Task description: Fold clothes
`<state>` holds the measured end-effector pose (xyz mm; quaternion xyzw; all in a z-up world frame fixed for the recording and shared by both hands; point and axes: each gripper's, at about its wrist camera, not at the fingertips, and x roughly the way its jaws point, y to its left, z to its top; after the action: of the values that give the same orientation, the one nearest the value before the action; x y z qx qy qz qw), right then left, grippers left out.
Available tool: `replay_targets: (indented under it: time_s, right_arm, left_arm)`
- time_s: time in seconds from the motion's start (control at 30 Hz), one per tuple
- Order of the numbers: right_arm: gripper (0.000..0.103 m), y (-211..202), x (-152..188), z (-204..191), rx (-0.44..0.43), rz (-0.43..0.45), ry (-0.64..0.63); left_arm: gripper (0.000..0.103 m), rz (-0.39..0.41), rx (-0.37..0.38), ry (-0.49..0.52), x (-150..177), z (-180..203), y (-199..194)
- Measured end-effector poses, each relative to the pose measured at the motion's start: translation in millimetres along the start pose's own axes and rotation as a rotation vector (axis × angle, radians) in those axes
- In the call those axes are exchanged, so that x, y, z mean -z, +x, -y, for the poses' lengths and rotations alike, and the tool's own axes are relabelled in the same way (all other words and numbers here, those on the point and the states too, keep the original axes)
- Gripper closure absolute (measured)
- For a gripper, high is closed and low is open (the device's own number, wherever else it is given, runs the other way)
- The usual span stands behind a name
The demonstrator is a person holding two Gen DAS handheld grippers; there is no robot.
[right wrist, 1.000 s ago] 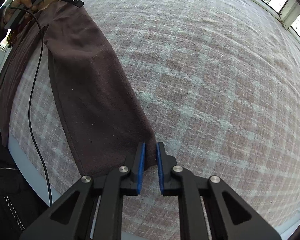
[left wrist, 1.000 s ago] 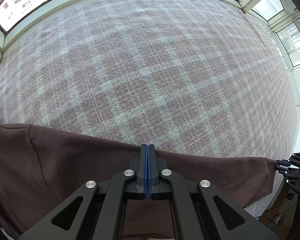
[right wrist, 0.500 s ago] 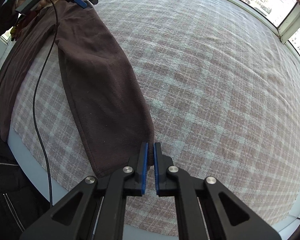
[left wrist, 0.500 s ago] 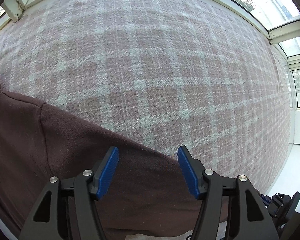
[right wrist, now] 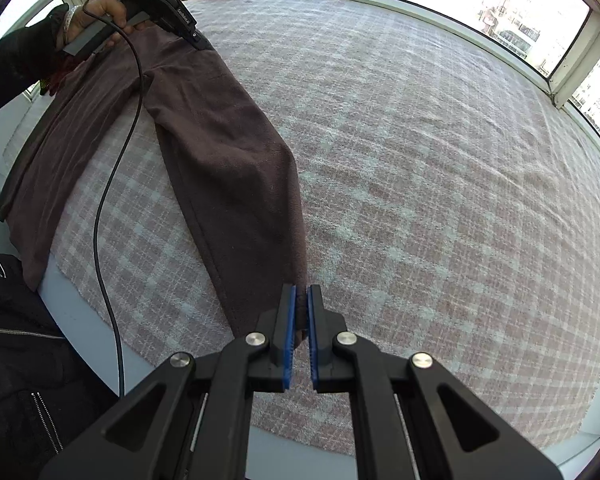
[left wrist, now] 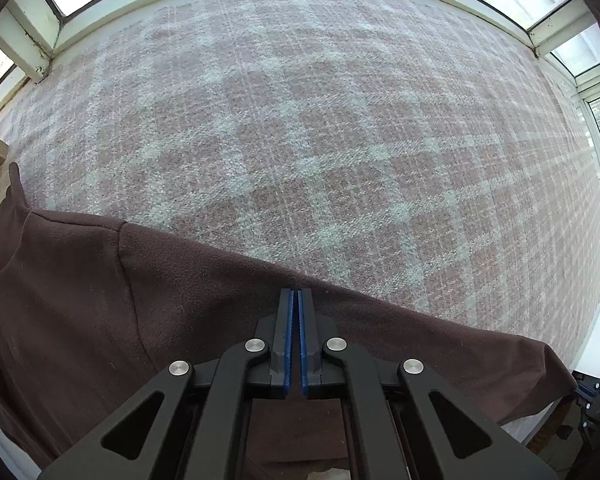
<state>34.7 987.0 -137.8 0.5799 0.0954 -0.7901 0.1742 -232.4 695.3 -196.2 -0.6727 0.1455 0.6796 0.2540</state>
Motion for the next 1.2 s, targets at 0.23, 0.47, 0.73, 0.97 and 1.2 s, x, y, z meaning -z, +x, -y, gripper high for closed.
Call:
replay_targets:
  time_s: [0.23,0.47,0.73,0.97,1.2]
  right_arm:
    - [0.097,-4.7,-31.3,-30.4,-0.101,0.136,0.056]
    - [0.097,-32.7,-45.5,-91.6,-0.228,0.223,0.081]
    - [0.097,-62.5,-66.3,-226.3,-0.373,0.289,0.039]
    - [0.097,-45.3,-81.2,-412.1,-0.47,0.19,-0.13]
    - [0.097,73.9,-67.4,-480.1,-0.282,-0.067,-0.169]
  left_arm:
    - [0.099,0.037,0.063,-0.031,-4.3,-10.4,-17.9]
    - [0.096,0.097,0.109,0.007,15.2,-56.9,-82.4]
    - [0.082,0.127,0.198,0.028,74.8,-149.8,-144.1]
    - [0.069,0.137,0.251,-0.018,158.0,-220.3,-137.3]
    - [0.069,0.1,0.265,-0.012,158.5,-229.9,-74.3]
